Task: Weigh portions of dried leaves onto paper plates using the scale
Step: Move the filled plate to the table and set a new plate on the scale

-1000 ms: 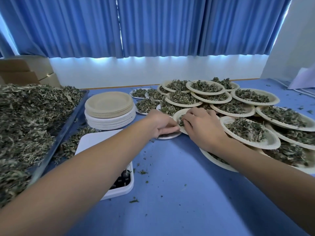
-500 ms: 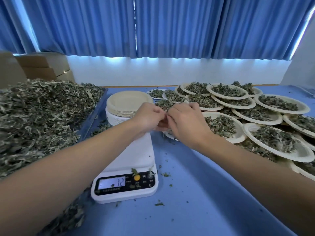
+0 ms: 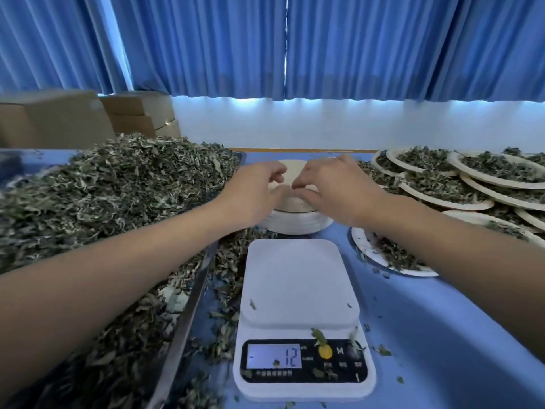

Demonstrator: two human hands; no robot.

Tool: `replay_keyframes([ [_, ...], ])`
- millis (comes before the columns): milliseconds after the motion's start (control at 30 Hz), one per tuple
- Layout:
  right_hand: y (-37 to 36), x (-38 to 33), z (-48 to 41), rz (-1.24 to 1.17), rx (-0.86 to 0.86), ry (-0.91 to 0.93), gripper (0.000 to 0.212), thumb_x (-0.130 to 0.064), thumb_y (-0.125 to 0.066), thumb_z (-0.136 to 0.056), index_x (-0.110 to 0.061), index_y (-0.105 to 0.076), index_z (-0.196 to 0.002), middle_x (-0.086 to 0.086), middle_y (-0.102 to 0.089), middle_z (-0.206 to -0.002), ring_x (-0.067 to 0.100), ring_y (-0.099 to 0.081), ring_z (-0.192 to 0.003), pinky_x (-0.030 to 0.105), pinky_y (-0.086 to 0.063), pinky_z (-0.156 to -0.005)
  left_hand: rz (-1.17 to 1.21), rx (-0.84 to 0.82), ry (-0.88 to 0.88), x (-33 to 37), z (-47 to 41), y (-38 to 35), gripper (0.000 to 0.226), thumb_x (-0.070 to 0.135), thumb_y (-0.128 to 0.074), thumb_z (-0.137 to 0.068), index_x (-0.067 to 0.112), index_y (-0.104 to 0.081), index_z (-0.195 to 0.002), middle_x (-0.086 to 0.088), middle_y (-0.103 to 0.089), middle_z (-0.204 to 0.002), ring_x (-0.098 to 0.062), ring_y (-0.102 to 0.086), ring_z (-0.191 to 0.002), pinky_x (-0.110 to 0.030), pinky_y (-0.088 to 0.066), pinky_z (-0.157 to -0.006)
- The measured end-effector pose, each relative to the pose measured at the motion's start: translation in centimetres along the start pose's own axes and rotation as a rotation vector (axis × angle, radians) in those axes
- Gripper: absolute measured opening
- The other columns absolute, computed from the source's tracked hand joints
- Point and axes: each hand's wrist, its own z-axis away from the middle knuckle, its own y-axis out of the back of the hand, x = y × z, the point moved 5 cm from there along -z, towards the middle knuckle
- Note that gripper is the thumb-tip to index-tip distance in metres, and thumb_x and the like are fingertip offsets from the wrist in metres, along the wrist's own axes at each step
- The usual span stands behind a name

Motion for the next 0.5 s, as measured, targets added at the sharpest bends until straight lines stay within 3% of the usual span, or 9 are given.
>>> replay_keyframes([
  [67, 0.1, 0.0, -0.8, -0.009, -0.073, 0.023, 0.043, -0.051, -0.039, -0.105, -0.028, -0.075, -0.107, -0.004, -0.069, -0.113, 0.022, -0.06, -0.107, 0.043, -0.037, -0.101, -0.071, -0.065, -0.054, -0.5, -0.2, -0.4, 0.031, 0.028, -0.057, -0.1, 0.019, -0.066, -0.128, 0.005, -0.071, -0.115, -0.018, -0.064, -0.107, -0.036, -0.049, -0.095],
  [167, 0.4, 0.1, -1.4, -0.079, -0.123, 0.09, 0.035, -0.044, -0.049, -0.105, -0.021, -0.076, -0.104, -0.001, -0.073, -0.108, 0.026, -0.063, -0.102, 0.046, -0.044, -0.099, -0.078, -0.088, -0.124, -1.1, -0.3, -0.6, 0.022, 0.026, -0.054, -0.101, 0.024, -0.075, -0.098, 0.002, -0.073, -0.086, -0.021, -0.061, -0.078, -0.037, -0.046, -0.074],
  [233, 0.5, 0.2, -1.3, -0.15, -0.146, 0.134, 0.031, -0.042, -0.054, -0.103, -0.021, -0.077, -0.105, -0.003, -0.071, -0.109, 0.025, -0.062, -0.101, 0.046, -0.046, -0.095, -0.032, -0.085, -0.167, -1.3, -0.3, -0.6, 0.022, 0.024, -0.057, -0.1, 0.021, -0.076, -0.091, 0.0, -0.071, -0.081, -0.021, -0.058, -0.073, -0.038, -0.047, -0.069],
  [367, 0.6, 0.4, -0.9, -0.192, -0.135, 0.196, 0.022, -0.038, -0.058, -0.102, -0.031, -0.077, -0.109, -0.014, -0.068, -0.112, 0.017, -0.059, -0.102, 0.043, -0.044, -0.098, 0.059, -0.096, -0.236, -1.9, 0.0, -0.4, 0.016, 0.025, -0.064, -0.098, 0.02, -0.079, -0.102, 0.007, -0.072, -0.093, -0.013, -0.061, -0.084, -0.035, -0.05, -0.081],
  [500, 0.4, 0.5, -0.9, -0.154, -0.101, 0.229, 0.025, -0.039, -0.054, -0.103, -0.029, -0.078, -0.106, -0.012, -0.068, -0.111, 0.021, -0.06, -0.1, 0.044, -0.046, -0.091, 0.041, -0.099, -0.285, -2.0, 0.2, -0.2, 0.018, 0.024, -0.065, -0.098, 0.019, -0.078, -0.109, 0.006, -0.072, -0.102, -0.013, -0.063, -0.096, -0.039, -0.05, -0.09],
])
